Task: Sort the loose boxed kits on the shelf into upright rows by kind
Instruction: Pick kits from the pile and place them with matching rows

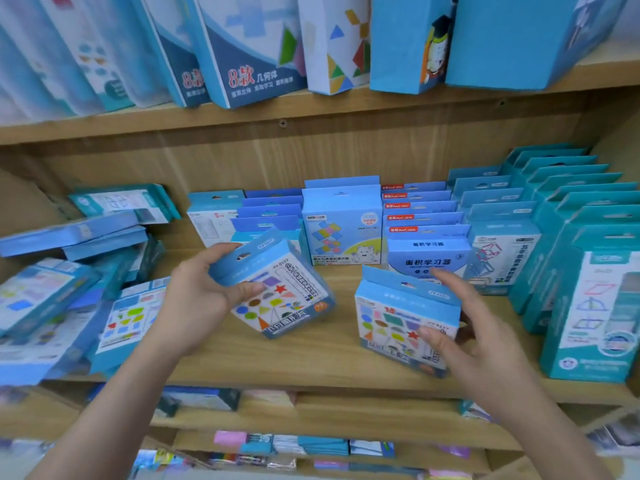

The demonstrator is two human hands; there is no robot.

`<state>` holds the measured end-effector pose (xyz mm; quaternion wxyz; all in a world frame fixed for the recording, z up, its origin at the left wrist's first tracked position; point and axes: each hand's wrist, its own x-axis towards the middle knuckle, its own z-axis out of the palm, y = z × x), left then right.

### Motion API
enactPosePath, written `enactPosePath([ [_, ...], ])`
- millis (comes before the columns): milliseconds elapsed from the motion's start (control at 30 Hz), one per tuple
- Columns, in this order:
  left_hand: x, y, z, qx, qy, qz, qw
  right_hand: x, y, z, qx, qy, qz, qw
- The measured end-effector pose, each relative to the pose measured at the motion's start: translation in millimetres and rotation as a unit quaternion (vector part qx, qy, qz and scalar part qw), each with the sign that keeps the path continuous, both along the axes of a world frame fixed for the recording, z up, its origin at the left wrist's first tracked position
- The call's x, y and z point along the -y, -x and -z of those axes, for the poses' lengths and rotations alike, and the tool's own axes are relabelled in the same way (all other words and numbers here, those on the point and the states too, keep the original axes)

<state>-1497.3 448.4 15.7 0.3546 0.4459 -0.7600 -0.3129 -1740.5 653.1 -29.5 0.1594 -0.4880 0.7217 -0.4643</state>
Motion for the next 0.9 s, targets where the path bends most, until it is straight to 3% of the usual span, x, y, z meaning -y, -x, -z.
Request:
enactPosePath([
  [167, 25, -39, -24, -0.083, -0.038, -0.02, 0.996, 32, -21, -7, 0.135, 0.046, -0.005, 0.99],
  [333, 60, -92, -44, -0.085, 0.013, -0.012, 0.996, 72, -64, -7, 0.187, 0.063, -0.021, 0.98],
  [500, 102, -141, -70, -0.103, 0.07, 0.001, 0.992, 112, -115, 0, 0.19, 0.053, -0.026, 0.98],
  [700, 146, -164, -87, -0.004, 0.201, -0.015, 0.98, 137, -155, -13, 0.173, 0.075, 0.001, 0.982],
  [900, 153, -150, -80, 0.04, 0.201, 0.036, 0.978, 162, -180, -20, 0.072, 0.042, 0.022, 0.996],
])
